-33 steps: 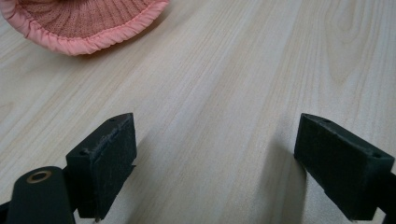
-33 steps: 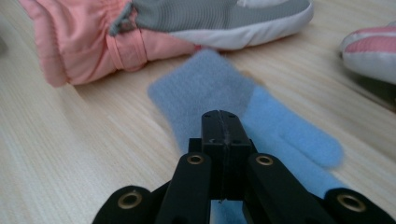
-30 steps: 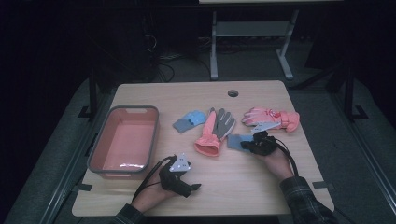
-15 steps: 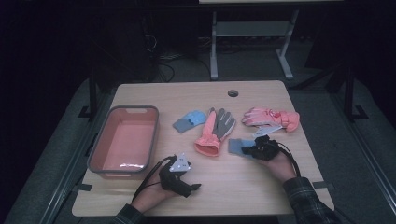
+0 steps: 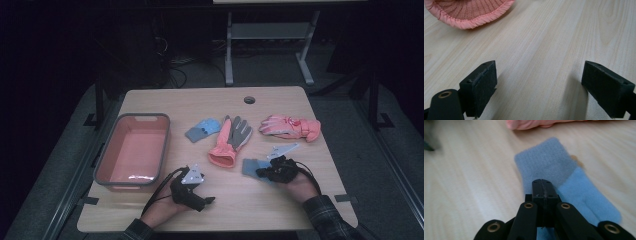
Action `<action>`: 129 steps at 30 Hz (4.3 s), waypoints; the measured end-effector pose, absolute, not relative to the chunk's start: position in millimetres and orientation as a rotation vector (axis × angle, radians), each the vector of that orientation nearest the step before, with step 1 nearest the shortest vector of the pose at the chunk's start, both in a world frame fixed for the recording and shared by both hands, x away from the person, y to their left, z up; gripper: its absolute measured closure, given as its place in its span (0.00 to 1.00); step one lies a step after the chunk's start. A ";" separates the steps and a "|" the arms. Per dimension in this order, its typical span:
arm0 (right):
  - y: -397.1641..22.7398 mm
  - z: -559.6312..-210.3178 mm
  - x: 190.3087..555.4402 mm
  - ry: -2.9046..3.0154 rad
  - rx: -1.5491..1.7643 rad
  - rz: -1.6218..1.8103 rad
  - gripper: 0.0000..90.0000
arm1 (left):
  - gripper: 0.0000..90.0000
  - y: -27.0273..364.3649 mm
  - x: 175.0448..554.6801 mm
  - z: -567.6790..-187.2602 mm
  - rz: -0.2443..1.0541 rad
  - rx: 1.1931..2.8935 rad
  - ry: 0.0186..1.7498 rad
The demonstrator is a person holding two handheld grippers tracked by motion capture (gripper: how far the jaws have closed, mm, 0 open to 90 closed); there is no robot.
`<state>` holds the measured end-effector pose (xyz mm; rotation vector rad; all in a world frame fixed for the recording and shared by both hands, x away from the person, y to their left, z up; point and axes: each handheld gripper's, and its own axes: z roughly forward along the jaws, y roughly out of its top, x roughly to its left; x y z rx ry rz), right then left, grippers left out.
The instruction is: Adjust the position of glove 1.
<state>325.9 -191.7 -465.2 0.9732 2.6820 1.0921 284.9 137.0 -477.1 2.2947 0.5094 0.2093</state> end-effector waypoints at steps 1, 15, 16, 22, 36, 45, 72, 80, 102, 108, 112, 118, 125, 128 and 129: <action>-190.6 -465.3 323.9 2.689 0.962 1.094 1.00 | 0.14 137.1 284.9 -476.7 0.208 2.299 0.509; -172.0 -463.9 288.5 2.810 0.802 1.112 1.00 | 0.14 136.9 284.8 -477.3 0.211 2.291 0.509; -170.2 -463.3 284.5 2.822 0.795 1.112 1.00 | 0.14 136.9 284.8 -477.3 0.211 2.291 0.510; -164.0 -460.8 268.1 2.846 0.739 1.111 1.00 | 0.14 136.9 284.9 -477.4 0.210 2.291 0.509; -221.1 -448.6 243.7 2.686 0.928 1.142 1.00 | 0.14 137.4 284.6 -477.5 0.211 2.291 0.511; -219.0 -457.7 242.5 2.731 0.934 1.071 1.00 | 0.14 137.0 284.3 -477.7 0.208 2.283 0.517; -213.1 -462.8 305.3 2.643 0.975 1.023 1.00 | 0.14 136.8 284.8 -477.2 0.213 2.290 0.523; -208.5 -464.5 323.1 2.624 1.006 1.043 1.00 | 0.14 136.7 284.6 -477.1 0.214 2.290 0.527; -268.8 -475.9 328.4 2.371 1.243 1.057 0.30 | 0.14 136.1 285.3 -477.5 0.219 2.285 0.535; -268.7 -482.2 328.3 2.315 1.209 1.024 0.18 | 0.14 135.2 285.7 -477.6 0.224 2.282 0.541; -268.5 -482.2 329.1 2.315 1.216 1.018 0.17 | 0.15 134.4 288.2 -473.9 0.205 2.295 0.575; -268.5 -482.3 329.1 2.315 1.216 1.018 0.17 | 0.15 131.1 296.6 -452.1 0.192 2.255 0.635; -268.5 -482.1 329.0 2.315 1.219 1.018 0.17 | 0.17 128.0 315.7 -431.2 0.217 2.228 0.698; -268.4 -482.2 329.1 2.314 1.218 1.018 0.17 | 0.19 125.1 323.7 -419.8 0.245 2.223 0.700; -268.4 -482.2 329.1 2.314 1.219 1.018 0.17 | 0.19 123.6 326.6 -416.7 0.255 2.222 0.703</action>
